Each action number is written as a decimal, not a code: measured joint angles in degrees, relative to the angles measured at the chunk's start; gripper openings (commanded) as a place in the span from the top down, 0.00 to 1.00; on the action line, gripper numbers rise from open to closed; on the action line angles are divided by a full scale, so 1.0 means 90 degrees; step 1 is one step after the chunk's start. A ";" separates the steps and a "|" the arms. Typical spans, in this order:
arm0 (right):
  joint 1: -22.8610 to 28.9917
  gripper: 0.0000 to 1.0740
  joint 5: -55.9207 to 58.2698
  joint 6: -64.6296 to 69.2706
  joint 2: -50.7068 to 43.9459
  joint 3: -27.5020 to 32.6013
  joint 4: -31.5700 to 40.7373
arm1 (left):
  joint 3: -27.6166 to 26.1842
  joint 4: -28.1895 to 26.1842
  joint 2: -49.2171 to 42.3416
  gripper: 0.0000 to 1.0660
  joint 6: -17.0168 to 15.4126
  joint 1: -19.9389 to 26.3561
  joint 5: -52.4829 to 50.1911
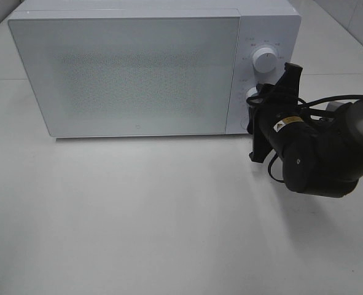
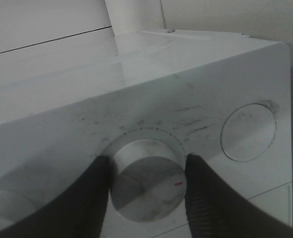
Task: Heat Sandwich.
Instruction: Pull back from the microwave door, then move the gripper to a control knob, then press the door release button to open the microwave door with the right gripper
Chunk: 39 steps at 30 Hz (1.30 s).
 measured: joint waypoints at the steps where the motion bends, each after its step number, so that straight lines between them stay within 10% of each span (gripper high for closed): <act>1: 0.0000 0.71 0.0000 -0.0006 0.0000 0.0000 0.0000 | 0.0000 0.0000 0.0000 0.05 0.0000 0.0000 0.0000; 12: 0.0013 0.21 -0.0051 -0.0178 0.0000 0.0032 -0.0229 | 0.0000 0.0000 0.0000 0.05 0.0000 0.0000 0.0000; 39: -0.0006 0.29 -0.0376 -0.0783 -0.0936 0.1165 -0.1190 | 0.0000 0.0000 0.0000 0.05 0.0000 0.0000 0.0000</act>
